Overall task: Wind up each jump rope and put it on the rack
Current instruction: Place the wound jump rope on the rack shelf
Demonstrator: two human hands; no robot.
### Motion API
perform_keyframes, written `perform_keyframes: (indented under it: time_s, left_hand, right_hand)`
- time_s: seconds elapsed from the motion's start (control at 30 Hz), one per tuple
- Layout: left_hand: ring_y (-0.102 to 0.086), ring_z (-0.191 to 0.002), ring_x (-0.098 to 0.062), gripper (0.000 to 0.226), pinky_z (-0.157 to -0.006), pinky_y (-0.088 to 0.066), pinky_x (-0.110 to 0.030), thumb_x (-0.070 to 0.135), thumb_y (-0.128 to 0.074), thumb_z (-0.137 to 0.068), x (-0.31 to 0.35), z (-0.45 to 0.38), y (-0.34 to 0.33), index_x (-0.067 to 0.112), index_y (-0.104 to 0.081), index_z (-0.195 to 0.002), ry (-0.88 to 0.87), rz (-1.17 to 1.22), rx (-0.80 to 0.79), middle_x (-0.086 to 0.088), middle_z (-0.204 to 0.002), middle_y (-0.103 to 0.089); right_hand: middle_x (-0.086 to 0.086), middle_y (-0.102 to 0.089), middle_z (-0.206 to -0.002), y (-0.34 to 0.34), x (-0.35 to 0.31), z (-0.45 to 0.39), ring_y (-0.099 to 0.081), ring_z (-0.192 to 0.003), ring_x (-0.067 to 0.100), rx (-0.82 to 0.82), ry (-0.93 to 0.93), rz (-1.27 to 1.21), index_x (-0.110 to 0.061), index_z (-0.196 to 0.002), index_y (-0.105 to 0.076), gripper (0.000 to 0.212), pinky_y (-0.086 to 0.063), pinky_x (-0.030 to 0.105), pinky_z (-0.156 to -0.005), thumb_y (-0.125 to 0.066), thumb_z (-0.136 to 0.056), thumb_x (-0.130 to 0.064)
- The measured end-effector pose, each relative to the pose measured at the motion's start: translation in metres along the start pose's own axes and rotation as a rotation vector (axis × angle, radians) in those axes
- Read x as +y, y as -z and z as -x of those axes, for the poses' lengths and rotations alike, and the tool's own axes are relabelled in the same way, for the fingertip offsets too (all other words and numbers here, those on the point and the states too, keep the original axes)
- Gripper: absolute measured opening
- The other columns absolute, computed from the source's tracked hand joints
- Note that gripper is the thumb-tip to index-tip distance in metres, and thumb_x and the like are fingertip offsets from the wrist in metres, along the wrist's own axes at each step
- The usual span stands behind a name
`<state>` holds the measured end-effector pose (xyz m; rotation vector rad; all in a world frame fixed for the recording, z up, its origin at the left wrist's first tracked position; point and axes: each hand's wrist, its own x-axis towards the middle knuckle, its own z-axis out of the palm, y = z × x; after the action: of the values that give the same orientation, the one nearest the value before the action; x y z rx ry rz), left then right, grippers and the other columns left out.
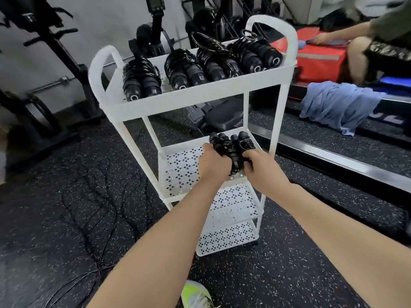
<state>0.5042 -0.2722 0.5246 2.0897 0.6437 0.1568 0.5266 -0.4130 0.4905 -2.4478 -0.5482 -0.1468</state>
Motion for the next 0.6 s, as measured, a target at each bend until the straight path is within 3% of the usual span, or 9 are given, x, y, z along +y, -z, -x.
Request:
perform_keyframes:
  time_s: [0.23, 0.37, 0.6]
  left_hand:
    - [-0.065, -0.094, -0.031, 0.03, -0.07, -0.053, -0.037, 0.011, -0.057, -0.092, -0.011, -0.005, -0.013, 0.019, -0.038, -0.114, 0.037, -0.012, -0.015, -0.013, -0.108, -0.062]
    - [-0.063, -0.087, -0.027, 0.033, -0.054, -0.041, -0.028, 0.014, -0.056, -0.097, -0.016, -0.006, -0.015, 0.015, -0.042, -0.126, 0.007, -0.042, -0.01, -0.013, -0.109, -0.062]
    - [-0.064, -0.09, -0.028, 0.04, -0.069, -0.049, -0.034, 0.03, -0.054, -0.101, -0.025, -0.001, -0.007, 0.013, -0.046, -0.135, -0.049, -0.147, -0.075, -0.015, -0.117, -0.063]
  right_hand:
    - [0.008, -0.062, -0.111, -0.011, 0.0, 0.0, -0.052, -0.103, 0.031, 0.075, -0.066, 0.069, -0.002, -0.104, -0.067, 0.019, -0.05, 0.04, -0.079, -0.052, -0.096, -0.01]
    - [0.007, -0.063, -0.108, -0.012, 0.0, 0.004, -0.054, -0.102, 0.03, 0.09, -0.073, 0.11, -0.002, -0.098, -0.066, 0.016, -0.049, 0.033, -0.071, -0.053, -0.094, -0.009]
    - [0.011, -0.062, -0.106, -0.017, -0.001, 0.014, -0.055, -0.102, 0.035, 0.099, 0.0, 0.103, -0.002, -0.096, -0.068, 0.014, -0.054, 0.04, -0.076, -0.056, -0.092, -0.008]
